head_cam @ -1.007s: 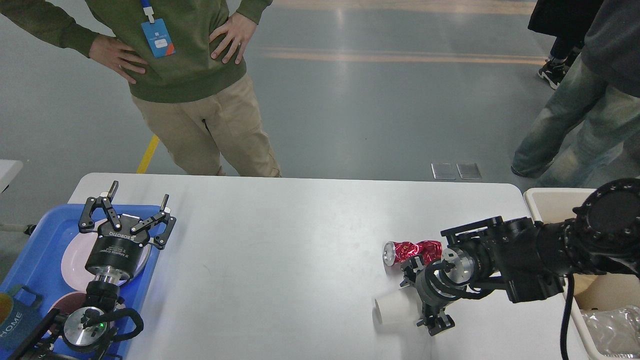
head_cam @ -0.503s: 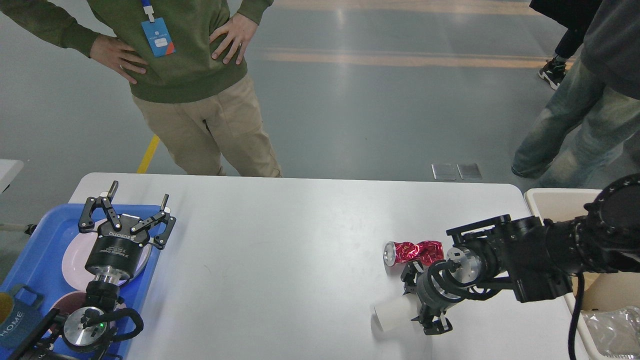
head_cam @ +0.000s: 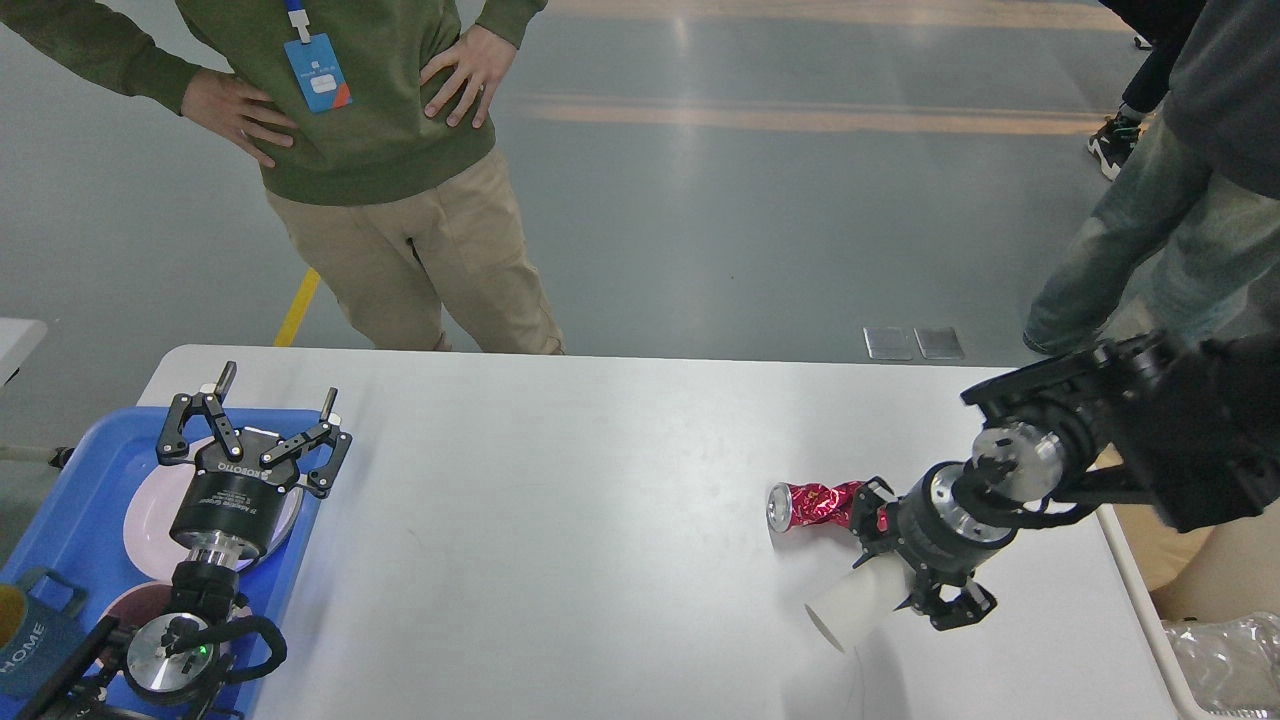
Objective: Tidy desktop
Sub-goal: 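Carry the paper cup to the beige bin and release it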
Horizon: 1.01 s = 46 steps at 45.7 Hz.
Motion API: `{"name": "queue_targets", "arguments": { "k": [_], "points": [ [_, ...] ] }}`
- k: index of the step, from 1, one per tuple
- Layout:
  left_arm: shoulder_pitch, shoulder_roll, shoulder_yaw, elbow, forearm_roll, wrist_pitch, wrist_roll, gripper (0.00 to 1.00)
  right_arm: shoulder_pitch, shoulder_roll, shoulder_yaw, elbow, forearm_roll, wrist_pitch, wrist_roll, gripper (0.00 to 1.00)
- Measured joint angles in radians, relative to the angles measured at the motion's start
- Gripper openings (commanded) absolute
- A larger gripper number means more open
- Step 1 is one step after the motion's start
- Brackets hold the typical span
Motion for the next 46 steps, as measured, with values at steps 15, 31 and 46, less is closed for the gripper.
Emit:
{"name": "queue_targets", "arguments": {
  "k": [15, 31, 46],
  "points": [
    [0.0, 0.0, 0.0, -0.001, 0.0, 0.0, 0.0, 0.97, 0.534, -0.046, -0.3, 0.205, -0.31, 0.468, 0.109, 0.0],
    [0.0, 0.0, 0.0, 0.0, 0.0, 0.0, 0.0, 0.97, 0.768, -0.067, -0.405, 0.282, -0.503, 0.609, 0.237, 0.0],
    [0.0, 0.0, 0.001, 0.0, 0.0, 0.0, 0.0, 0.97, 0.676, -0.228, -0.567, 0.111, -0.507, 0.475, 0.232, 0.0]
  ]
}}
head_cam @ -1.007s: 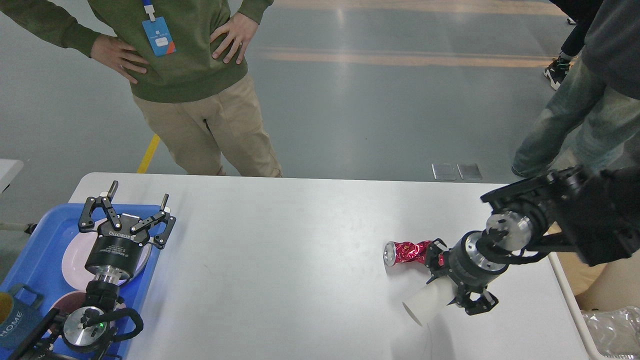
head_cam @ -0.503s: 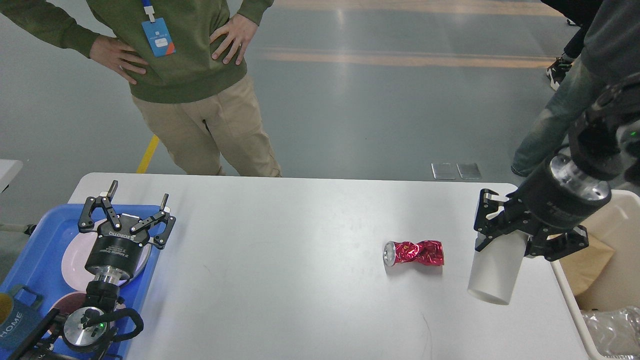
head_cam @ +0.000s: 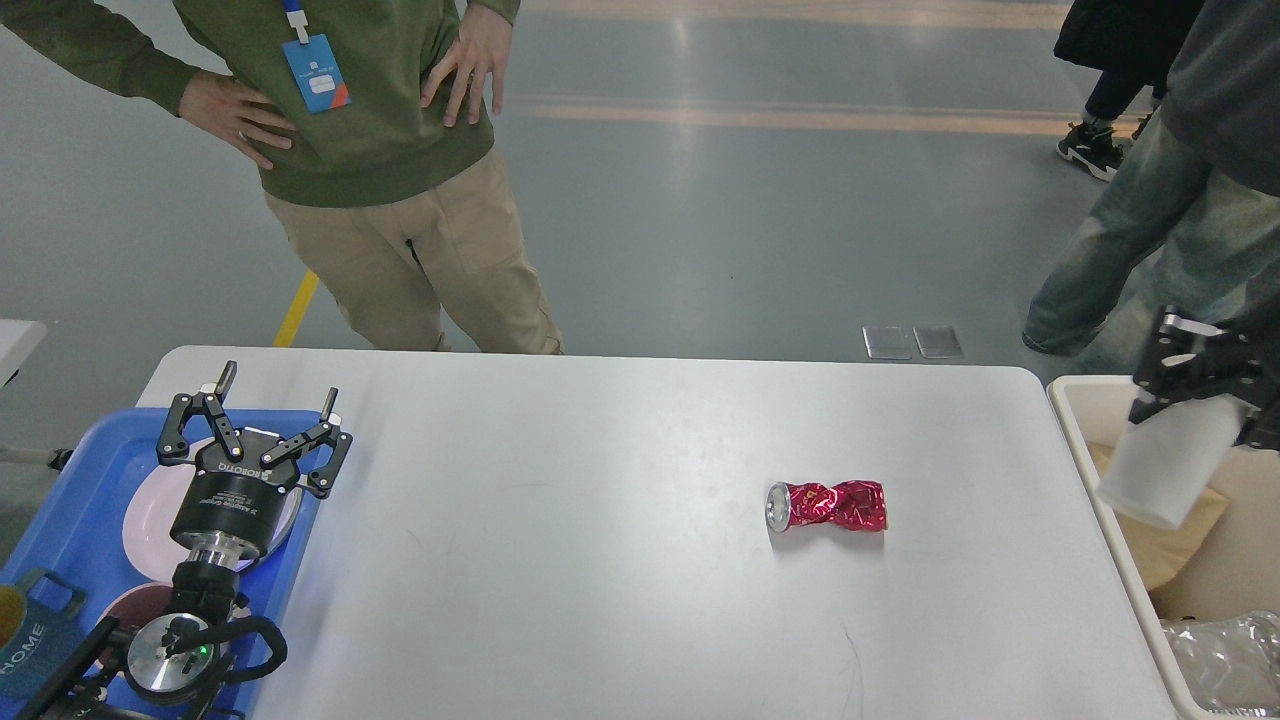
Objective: Tidy desktop
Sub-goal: 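Carry the paper cup to the beige bin and release it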
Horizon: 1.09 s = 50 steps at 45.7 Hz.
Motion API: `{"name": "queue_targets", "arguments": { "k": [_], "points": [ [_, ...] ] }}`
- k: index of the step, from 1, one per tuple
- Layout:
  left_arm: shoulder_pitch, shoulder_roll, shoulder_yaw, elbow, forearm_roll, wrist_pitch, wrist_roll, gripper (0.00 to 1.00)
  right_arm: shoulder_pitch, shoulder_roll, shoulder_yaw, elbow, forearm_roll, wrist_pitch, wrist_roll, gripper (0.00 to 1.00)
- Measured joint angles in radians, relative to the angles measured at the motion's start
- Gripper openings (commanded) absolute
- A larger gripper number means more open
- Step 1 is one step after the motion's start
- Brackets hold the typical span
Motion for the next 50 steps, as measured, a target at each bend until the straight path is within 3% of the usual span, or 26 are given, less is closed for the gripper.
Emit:
{"name": "queue_targets", "arguments": {
  "k": [12, 21, 28, 40, 50],
  "points": [
    [0.0, 0.0, 0.0, 0.0, 0.0, 0.0, 0.0, 0.97, -0.42, -0.171, 0.061, -0.444, -0.039, -0.019, 0.0, 0.0],
    [0.0, 0.0, 0.0, 0.001, 0.0, 0.0, 0.0, 0.97, -0.808, -0.203, 0.254, -0.758, -0.039, -0.039, 0.0, 0.0],
    [0.0, 0.0, 0.0, 0.001, 0.0, 0.001, 0.0, 0.97, -1.154, -0.19, 0.461, -0.997, -0.038, -0.152, 0.004, 0.0],
    [0.0, 0.0, 0.0, 0.001, 0.0, 0.001, 0.0, 0.97, -1.624, 0.032, 0.594, -1.324, -0.024, -0.481, -0.001, 0.0],
    [0.0, 0.0, 0.0, 0.001, 0.0, 0.001, 0.0, 0.97, -1.83, 0.163, 0.676, -1.515, -0.022, -0.614, -0.01, 0.0]
  ]
}}
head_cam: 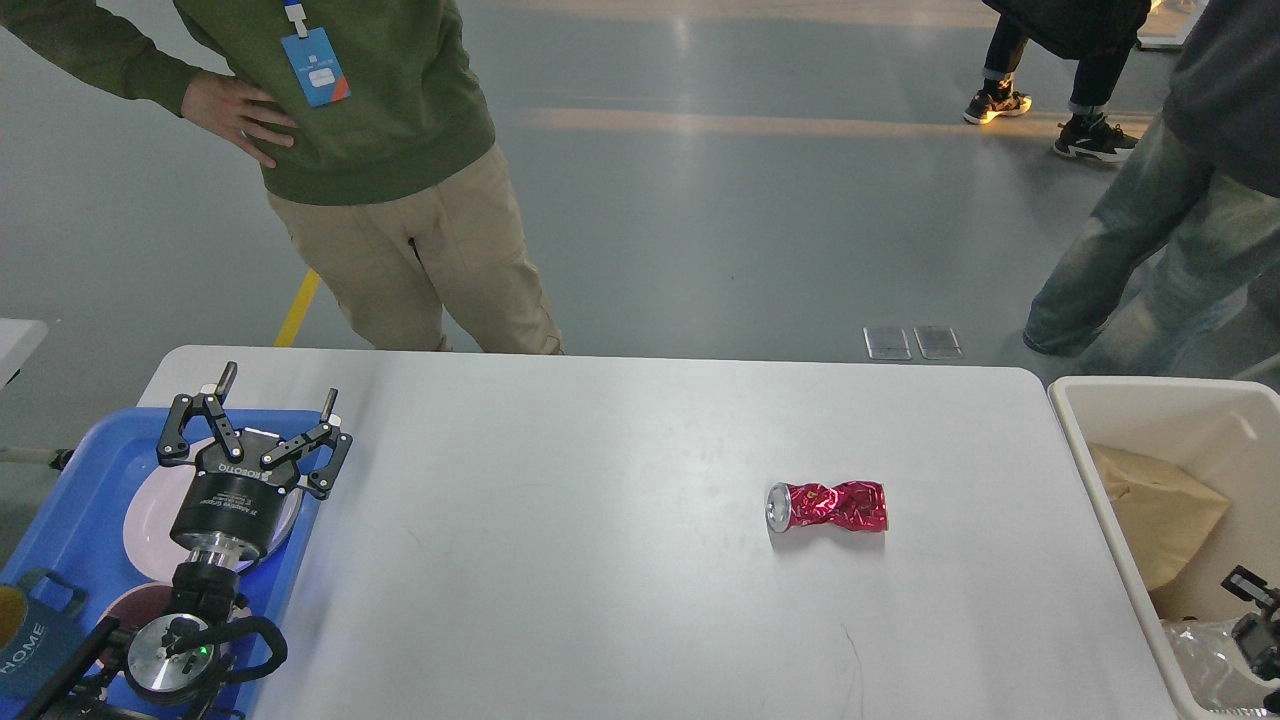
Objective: Tidy desktop
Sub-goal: 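Carry the paper cup to the beige bin and release it, then raise the right gripper and move it over the red foil wrapper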
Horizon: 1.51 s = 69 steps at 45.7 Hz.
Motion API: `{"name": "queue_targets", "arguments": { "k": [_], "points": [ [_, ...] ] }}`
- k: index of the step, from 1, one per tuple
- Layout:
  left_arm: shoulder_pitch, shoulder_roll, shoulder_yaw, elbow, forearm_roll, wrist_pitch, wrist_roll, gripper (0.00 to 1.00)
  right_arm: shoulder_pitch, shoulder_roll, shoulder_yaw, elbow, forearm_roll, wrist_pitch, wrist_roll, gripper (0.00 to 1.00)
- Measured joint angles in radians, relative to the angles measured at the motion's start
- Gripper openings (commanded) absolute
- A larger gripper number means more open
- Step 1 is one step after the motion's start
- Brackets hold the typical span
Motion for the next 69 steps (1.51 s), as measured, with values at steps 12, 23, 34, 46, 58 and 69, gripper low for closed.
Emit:
{"name": "queue_targets", "arguments": {
  "k": [12, 23, 34, 46, 58, 69],
  "points": [
    [0.0, 0.0, 0.0, 0.0, 0.0, -0.001, 0.0, 0.97, -0.03, 0.057, 0.028, -0.012, 0.001, -0.011, 0.001, 0.0],
    [0.0, 0.0, 0.0, 0.0, 0.0, -0.001, 0.0, 0.97, -0.034, 0.064, 0.026, -0.012, 0.001, -0.016, 0.0, 1.0],
    [0.0, 0.0, -0.001, 0.0, 0.0, -0.001, 0.0, 0.97, -0.035, 0.086, 0.023, -0.013, 0.0, -0.074, 0.003, 1.0],
    [0.0, 0.0, -0.001, 0.0, 0.0, -0.001, 0.0, 0.97, -0.021, 0.057, 0.025, 0.001, 0.0, -0.079, 0.003, 1.0],
    [0.0, 0.0, -0.001, 0.0, 0.0, -0.001, 0.0, 0.97, 0.004, 0.036, 0.025, 0.011, 0.0, -0.067, 0.003, 1.0],
    [0.0, 0.0, 0.0, 0.0, 0.0, -0.001, 0.0, 0.97, 0.204, -0.073, 0.006, 0.247, -0.017, 0.009, -0.026, 1.0]
  ]
}}
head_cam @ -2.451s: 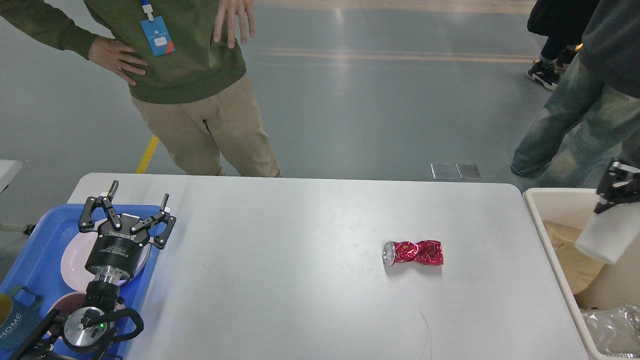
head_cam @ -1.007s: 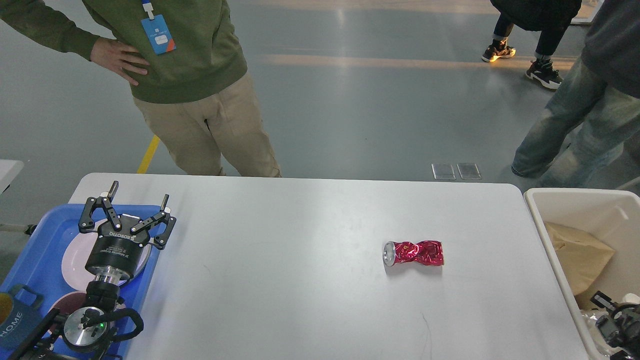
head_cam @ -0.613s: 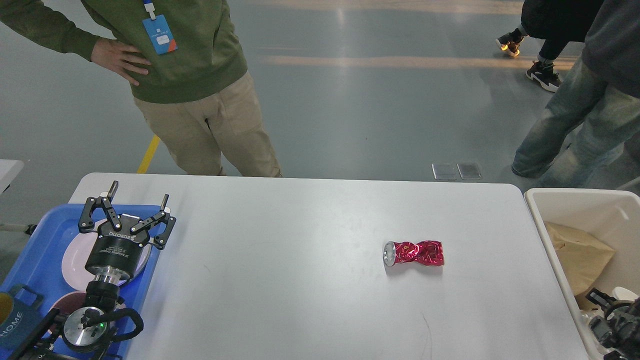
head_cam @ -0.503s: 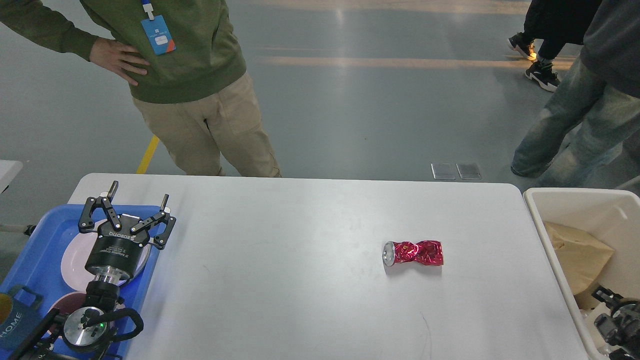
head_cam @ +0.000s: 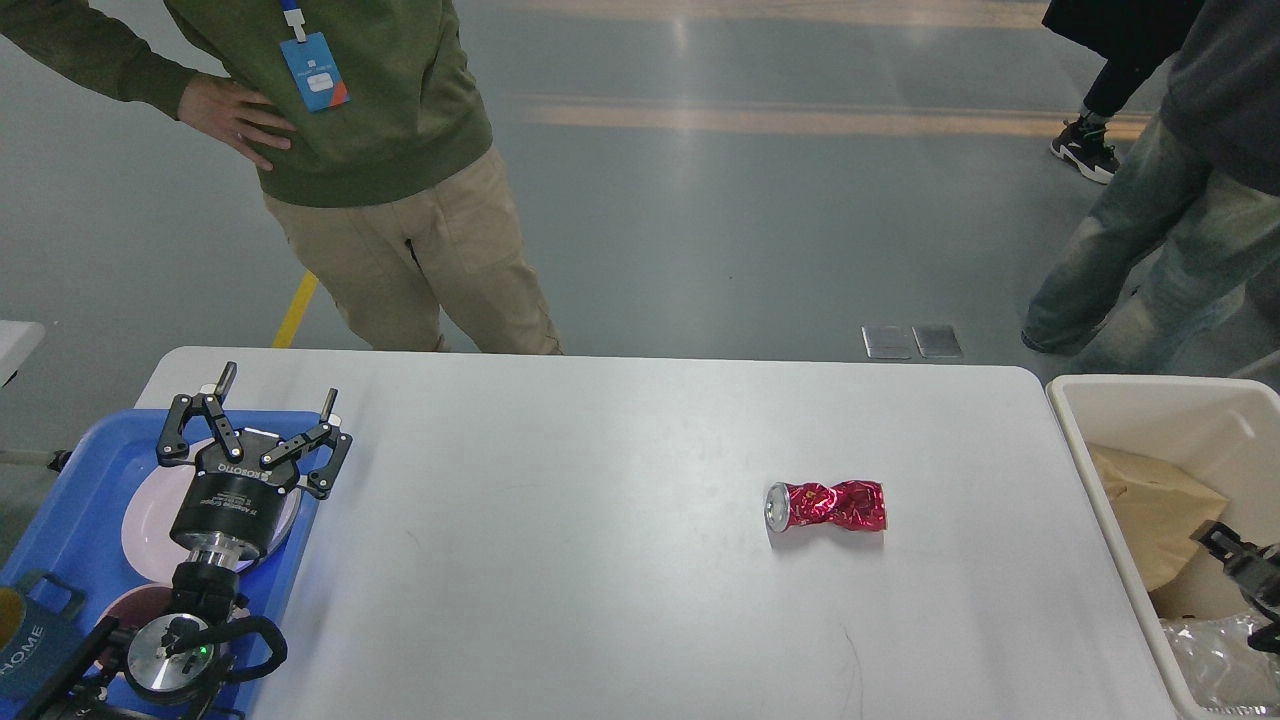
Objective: Tidy desktop
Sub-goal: 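Raise the right gripper and move it over the red foil wrapper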
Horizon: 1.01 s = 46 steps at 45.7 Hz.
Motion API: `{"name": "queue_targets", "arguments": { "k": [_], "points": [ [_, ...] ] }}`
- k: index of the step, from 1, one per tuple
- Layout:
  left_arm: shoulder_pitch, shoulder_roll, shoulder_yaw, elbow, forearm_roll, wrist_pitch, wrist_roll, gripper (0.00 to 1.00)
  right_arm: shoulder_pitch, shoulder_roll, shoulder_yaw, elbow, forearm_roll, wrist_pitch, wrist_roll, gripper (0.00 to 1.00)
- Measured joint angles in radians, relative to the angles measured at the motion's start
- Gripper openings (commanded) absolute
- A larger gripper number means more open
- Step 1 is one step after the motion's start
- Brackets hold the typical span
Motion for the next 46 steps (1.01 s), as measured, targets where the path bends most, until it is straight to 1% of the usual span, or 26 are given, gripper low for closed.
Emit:
{"name": "queue_targets", "arguments": {
  "k": [5, 9, 16, 20, 23, 30, 33, 37, 46],
  "points": [
    [0.0, 0.0, 0.0, 0.0, 0.0, 0.0, 0.0, 0.97, 0.18, -0.044, -0.047, 0.152, -0.041, 0.122, -0.067, 1.0],
    [0.0, 0.0, -0.001, 0.0, 0.0, 0.0, 0.0, 0.97, 0.361, -0.069, -0.137, 0.308, -0.086, 0.209, -0.093, 1.0],
    [0.0, 0.0, -0.001, 0.0, 0.0, 0.0, 0.0, 0.97, 0.734, -0.068, -0.336, 0.625, -0.105, 0.307, -0.101, 1.0],
    [0.0, 0.0, -0.001, 0.0, 0.0, 0.0, 0.0, 0.97, 0.93, -0.044, -0.397, 0.772, -0.103, 0.385, -0.103, 1.0],
    [0.0, 0.0, -0.001, 0.0, 0.0, 0.0, 0.0, 0.97, 1.058, -0.019, -0.415, 0.849, -0.101, 0.469, -0.105, 1.0],
    [0.0, -0.001, 0.0, 0.0, 0.0, 0.0, 0.0, 0.97, 1.302, 0.038, -0.416, 0.96, -0.098, 0.699, -0.108, 1.0],
    [0.0, -0.001, 0.0, 0.0, 0.0, 0.001, 0.0, 0.97, 1.394, 0.05, -0.408, 1.02, -0.096, 0.761, -0.108, 1.0],
    [0.0, 0.0, 0.0, 0.0, 0.0, 0.002, 0.0, 0.97, 1.515, 0.055, -0.392, 1.13, -0.093, 0.801, -0.108, 1.0],
    [0.0, 0.0, 0.0, 0.0, 0.0, 0.002, 0.0, 0.97, 1.694, 0.064, -0.337, 1.344, -0.09, 0.8, -0.108, 1.0]
  ]
}}
